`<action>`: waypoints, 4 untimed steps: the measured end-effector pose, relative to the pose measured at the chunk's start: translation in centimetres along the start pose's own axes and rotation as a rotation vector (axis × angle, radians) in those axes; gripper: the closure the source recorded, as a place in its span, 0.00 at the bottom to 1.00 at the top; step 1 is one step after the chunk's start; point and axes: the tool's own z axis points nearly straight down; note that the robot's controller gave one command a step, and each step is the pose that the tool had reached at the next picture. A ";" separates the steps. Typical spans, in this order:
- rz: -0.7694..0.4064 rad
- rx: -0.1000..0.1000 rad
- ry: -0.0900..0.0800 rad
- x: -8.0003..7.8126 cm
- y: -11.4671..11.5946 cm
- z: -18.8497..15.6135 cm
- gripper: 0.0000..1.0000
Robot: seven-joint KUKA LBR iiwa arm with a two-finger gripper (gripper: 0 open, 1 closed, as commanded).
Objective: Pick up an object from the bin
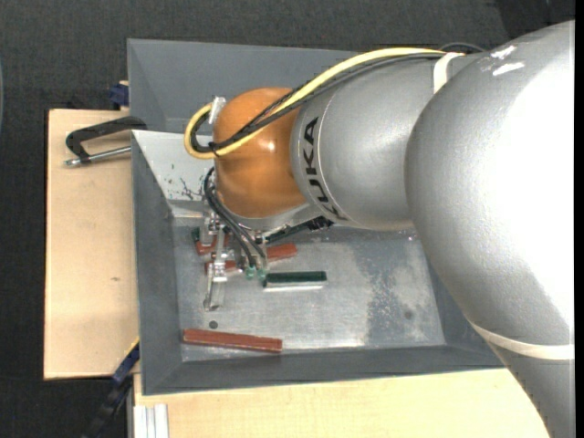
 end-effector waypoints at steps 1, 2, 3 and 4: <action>0.000 0.000 0.000 0.0 0.0 0.0 0.00; 0.064 -0.001 -0.001 0.6 -4.4 1.1 0.00; 0.040 0.002 0.000 1.4 -7.6 1.9 0.00; 0.171 -0.001 -0.005 -2.2 -8.9 4.2 0.00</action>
Offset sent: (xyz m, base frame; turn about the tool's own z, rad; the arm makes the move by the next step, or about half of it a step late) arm -0.0131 -0.1069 -0.0264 0.1536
